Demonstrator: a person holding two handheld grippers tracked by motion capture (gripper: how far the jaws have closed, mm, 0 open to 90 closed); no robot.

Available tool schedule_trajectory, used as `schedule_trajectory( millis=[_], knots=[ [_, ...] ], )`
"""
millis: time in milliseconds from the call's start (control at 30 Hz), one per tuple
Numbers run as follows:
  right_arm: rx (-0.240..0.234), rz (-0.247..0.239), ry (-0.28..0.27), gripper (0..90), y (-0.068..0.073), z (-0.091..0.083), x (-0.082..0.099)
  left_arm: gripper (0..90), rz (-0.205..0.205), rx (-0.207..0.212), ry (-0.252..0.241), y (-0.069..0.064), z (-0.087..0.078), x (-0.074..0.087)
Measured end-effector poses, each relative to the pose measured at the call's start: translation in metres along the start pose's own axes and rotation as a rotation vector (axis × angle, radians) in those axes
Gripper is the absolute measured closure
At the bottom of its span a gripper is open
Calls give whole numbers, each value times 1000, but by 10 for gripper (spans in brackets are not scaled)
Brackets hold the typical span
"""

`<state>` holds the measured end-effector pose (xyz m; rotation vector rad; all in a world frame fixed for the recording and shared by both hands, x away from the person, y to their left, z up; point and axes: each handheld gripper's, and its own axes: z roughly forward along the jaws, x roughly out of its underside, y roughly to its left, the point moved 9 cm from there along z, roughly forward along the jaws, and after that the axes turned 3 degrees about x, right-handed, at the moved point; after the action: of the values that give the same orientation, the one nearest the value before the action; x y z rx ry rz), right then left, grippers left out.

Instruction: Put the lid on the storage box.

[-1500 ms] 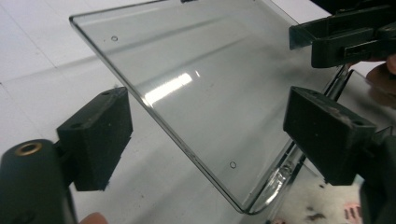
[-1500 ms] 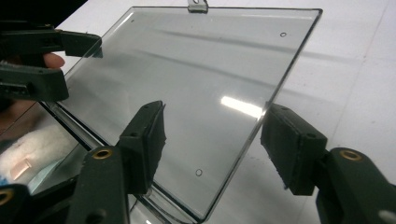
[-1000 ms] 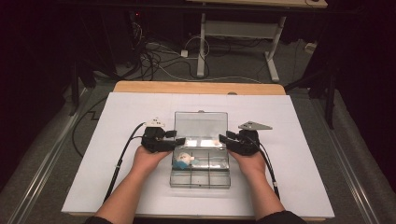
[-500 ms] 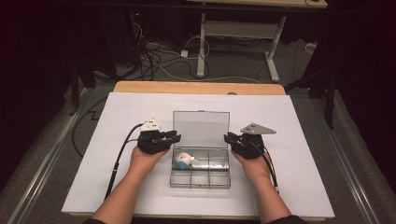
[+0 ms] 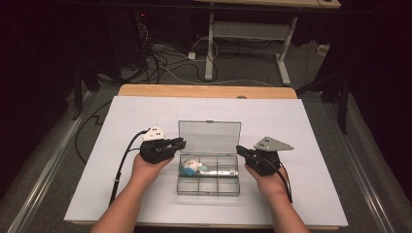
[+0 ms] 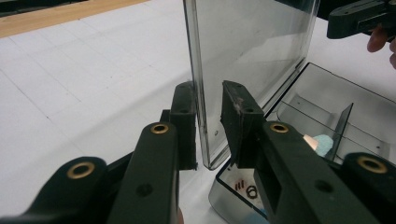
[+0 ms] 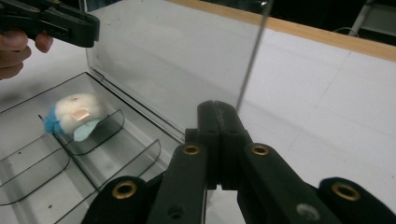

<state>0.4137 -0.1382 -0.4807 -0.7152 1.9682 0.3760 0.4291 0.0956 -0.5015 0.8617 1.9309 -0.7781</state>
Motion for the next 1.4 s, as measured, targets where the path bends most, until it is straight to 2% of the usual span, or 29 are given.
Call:
schedule_trajectory(
  millis=[333, 667, 833, 1233, 1400],
  knots=[
    [-29, -19, 2, 900, 13, 7, -5, 737, 22, -6, -14, -7, -5, 1],
    [-26, -24, 10, 900, 15, 6, -5, 734, 38, -10, -8, -11, -8, 3],
    [-21, -44, 20, 900, 16, 5, -3, 733, 50, -18, 1, -12, -10, 7],
    [-21, -42, 12, 900, 19, 3, -1, 706, 44, -24, -5, -15, -16, 14],
    [-24, -47, 12, 900, 21, 2, 1, 707, 24, -28, -3, -15, -19, 20]
  ],
)
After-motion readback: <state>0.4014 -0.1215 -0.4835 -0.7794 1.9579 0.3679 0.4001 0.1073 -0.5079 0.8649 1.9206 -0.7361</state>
